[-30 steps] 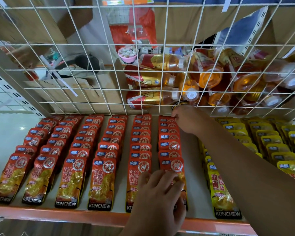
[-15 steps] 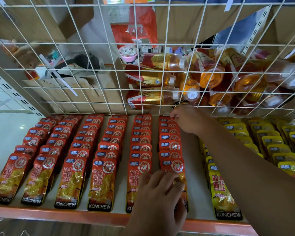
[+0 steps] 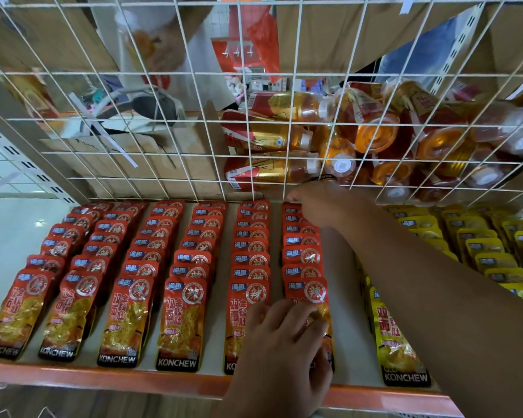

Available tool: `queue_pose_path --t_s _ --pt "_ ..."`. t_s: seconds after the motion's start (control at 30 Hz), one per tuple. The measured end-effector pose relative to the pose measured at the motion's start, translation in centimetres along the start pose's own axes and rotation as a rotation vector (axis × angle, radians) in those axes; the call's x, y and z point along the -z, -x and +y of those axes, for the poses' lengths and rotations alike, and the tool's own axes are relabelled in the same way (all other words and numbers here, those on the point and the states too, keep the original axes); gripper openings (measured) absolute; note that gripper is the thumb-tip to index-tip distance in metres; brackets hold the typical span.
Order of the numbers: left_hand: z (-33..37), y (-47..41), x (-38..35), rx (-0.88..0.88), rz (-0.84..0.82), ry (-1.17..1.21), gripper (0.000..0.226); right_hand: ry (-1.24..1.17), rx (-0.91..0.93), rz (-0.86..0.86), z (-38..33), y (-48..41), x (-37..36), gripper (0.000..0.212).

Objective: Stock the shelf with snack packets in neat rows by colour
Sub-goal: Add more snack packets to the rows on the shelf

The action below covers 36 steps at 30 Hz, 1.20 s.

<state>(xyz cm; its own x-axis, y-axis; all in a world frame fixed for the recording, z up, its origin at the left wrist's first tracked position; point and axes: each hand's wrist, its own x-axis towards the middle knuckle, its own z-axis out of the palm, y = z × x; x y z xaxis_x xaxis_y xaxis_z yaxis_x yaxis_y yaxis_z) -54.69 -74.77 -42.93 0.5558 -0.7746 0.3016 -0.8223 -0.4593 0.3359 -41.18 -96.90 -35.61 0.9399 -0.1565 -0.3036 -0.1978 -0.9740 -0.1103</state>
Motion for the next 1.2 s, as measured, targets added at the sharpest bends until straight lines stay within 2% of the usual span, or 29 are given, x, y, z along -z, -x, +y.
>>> queue_pose_path --t_s 0.37,0.77,0.93,1.07,1.2 --pt "0.0 -0.1 0.1 0.003 0.012 0.01 0.036 -0.068 -0.015 -0.044 0.3 -0.9 -0.5 0.047" --pt "-0.1 0.0 -0.2 -0.011 0.019 0.001 0.036 -0.129 0.019 -0.022 0.7 -0.2 -0.8 0.042" --pt "-0.1 -0.1 -0.1 -0.012 0.019 0.003 0.035 -0.218 0.005 0.061 1.2 0.1 -1.4 0.037" --pt "0.0 0.0 -0.1 -0.014 0.023 0.003 0.034 -0.292 0.046 0.186 2.5 0.7 -1.3 0.042" --pt "0.0 0.0 0.0 -0.016 0.022 0.007 0.034 -0.291 0.063 0.211 3.2 1.4 -1.1 0.036"
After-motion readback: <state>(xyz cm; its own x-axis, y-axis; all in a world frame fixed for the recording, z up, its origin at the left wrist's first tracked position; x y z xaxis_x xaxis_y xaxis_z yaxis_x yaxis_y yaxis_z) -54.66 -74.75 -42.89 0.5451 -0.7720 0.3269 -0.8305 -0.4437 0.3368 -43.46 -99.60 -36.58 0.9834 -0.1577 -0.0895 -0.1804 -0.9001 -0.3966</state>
